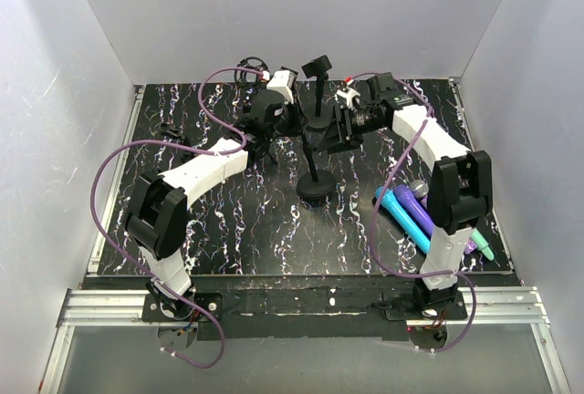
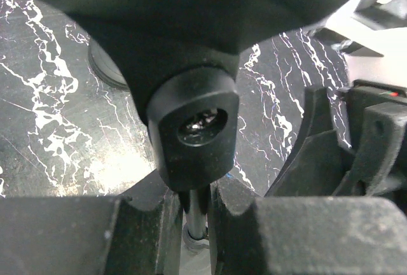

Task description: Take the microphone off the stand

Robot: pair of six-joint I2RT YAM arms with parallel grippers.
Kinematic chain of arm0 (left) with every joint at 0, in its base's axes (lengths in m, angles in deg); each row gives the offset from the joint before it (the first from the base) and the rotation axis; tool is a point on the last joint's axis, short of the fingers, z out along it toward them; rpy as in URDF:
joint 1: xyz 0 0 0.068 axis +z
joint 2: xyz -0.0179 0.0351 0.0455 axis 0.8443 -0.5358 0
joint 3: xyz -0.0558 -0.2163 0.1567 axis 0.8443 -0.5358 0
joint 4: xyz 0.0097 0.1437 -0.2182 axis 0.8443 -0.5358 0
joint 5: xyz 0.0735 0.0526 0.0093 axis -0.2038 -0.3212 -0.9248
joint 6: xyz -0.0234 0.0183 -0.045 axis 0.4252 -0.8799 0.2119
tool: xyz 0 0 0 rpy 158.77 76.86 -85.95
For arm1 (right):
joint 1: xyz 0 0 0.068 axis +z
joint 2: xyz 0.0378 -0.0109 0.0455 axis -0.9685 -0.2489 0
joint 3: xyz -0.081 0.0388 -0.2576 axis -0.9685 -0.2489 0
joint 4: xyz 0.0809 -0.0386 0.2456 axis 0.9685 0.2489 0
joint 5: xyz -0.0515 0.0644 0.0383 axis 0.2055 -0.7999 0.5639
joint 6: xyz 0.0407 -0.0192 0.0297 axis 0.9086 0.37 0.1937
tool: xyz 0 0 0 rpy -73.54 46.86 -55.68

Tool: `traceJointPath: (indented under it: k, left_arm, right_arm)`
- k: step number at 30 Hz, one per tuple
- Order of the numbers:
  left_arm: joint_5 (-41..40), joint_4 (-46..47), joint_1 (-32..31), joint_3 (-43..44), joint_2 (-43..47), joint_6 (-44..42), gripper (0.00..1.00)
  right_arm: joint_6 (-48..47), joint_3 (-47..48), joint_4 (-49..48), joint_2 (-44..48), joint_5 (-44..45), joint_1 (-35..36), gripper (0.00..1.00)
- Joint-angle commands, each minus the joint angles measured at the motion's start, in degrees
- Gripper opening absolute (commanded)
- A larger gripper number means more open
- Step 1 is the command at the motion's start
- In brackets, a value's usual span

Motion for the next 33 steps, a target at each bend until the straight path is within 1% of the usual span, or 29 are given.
traceJointPath:
  k: [1, 3, 8, 9, 10, 11, 16, 18, 20, 24, 26, 28, 30, 33]
  left_arm:
    - [1.5, -0.1, 0.4, 1.2, 3.0, 1.7, 0.00]
    - [1.5, -0.1, 0.4, 1.3, 2.9, 1.7, 0.00]
    - [1.5, -0.1, 0.4, 1.4, 2.7, 1.4, 0.00]
    - [1.5, -0.1, 0.4, 1.4, 2.6, 1.3, 0.00]
    - [3.3, -0.1, 0.4, 1.6, 2.6, 1.3, 0.00]
    - [3.5, -0.2, 0.4, 1.7, 2.6, 1.3, 0.00]
    - [3.0, -0.1, 0.4, 1.7, 2.4, 1.2, 0.00]
    - [3.0, -0.1, 0.4, 1.7, 2.2, 1.6, 0.00]
    - [3.4, -0.2, 0.4, 1.8, 1.9, 1.8, 0.00]
    - [3.5, -0.1, 0.4, 2.3, 1.4, 1.9, 0.00]
    - [3.5, -0.1, 0.4, 2.5, 1.3, 1.9, 0.00]
    - [3.8, -0.1, 0.4, 2.5, 1.5, 1.8, 0.00]
    - [3.8, -2.0, 0.4, 2.5, 1.7, 1.7, 0.00]
    - [3.5, -2.1, 0.4, 2.4, 1.6, 1.7, 0.00]
  right_arm:
    - [5.0, 4.6, -0.1, -2.7, -12.6, 0.8, 0.60]
    - [6.7, 4.5, -1.7, -3.8, -11.9, 1.0, 0.56]
    - [8.9, 4.6, -4.4, -5.7, -12.7, 1.9, 0.52]
    - [9.5, 4.6, -5.0, -6.0, -12.8, 2.0, 0.50]
    - [10.1, 4.6, -5.7, -6.4, -12.8, 2.2, 0.47]
    - [10.5, 4.6, -6.4, -6.7, -12.8, 2.4, 0.43]
    - [10.7, 5.1, -7.6, -7.1, -9.5, 3.2, 0.32]
    - [10.1, 5.5, -7.1, -7.1, -6.9, 3.8, 0.32]
    - [10.1, 5.8, -7.0, -7.2, -5.6, 3.9, 0.38]
    - [11.2, 6.3, -8.7, -7.3, -9.3, 3.8, 0.46]
    - [11.8, 6.7, -9.0, -7.6, -10.0, 3.8, 0.46]
    - [12.4, 6.6, -9.1, -7.9, -10.0, 3.8, 0.43]
    - [12.7, 6.4, -8.8, -8.3, -9.0, 3.8, 0.36]
    - [10.6, 6.8, -6.8, -8.1, -4.9, 3.9, 0.26]
